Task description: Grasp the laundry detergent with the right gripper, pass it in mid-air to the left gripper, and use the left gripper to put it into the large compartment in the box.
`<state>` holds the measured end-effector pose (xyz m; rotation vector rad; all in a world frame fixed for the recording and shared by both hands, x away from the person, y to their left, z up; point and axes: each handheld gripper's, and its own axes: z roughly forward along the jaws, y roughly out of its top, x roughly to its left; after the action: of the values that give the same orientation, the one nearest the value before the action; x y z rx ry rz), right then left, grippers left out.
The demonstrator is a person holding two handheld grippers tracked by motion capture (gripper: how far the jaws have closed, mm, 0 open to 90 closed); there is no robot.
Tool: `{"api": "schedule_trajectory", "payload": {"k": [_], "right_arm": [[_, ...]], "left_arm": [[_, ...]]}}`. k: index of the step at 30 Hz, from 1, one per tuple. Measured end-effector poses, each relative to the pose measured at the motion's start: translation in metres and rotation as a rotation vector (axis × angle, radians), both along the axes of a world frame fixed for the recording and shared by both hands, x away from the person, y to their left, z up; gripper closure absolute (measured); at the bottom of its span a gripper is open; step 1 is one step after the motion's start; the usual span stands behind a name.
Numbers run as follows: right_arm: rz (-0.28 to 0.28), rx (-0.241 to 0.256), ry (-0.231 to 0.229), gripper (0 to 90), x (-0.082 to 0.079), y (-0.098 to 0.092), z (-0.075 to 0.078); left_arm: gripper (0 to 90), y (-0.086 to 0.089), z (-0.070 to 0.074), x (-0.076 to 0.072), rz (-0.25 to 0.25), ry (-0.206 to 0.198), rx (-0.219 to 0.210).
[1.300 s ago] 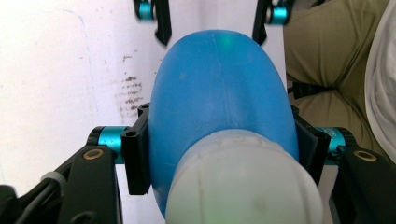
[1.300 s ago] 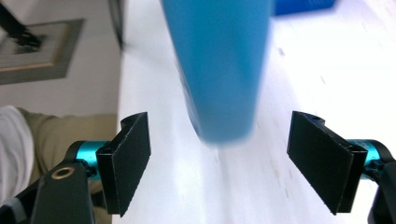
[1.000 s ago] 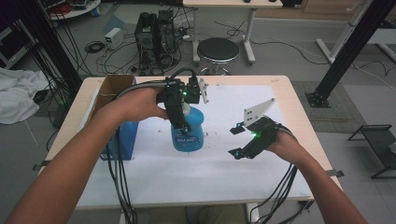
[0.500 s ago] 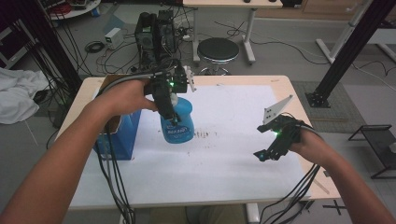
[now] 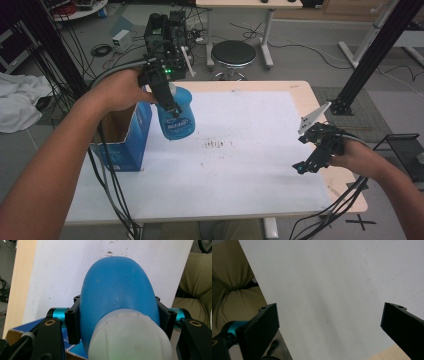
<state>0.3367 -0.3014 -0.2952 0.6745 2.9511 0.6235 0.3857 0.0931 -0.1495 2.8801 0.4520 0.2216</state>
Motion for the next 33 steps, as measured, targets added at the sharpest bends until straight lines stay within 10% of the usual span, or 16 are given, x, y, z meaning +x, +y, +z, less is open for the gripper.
{"api": "schedule_trajectory", "payload": {"k": [22,33], "right_arm": [[0.029,0.01,-0.032,0.9,0.002,-0.002,0.015],[0.009,0.015,-0.037,0.9,0.003,-0.009,0.019]], "left_arm": [[37.4,0.072,0.063,-0.011,0.206,-0.027,-0.04],[37.3,0.115,0.07,-0.011,0.325,-0.04,-0.058]]}}
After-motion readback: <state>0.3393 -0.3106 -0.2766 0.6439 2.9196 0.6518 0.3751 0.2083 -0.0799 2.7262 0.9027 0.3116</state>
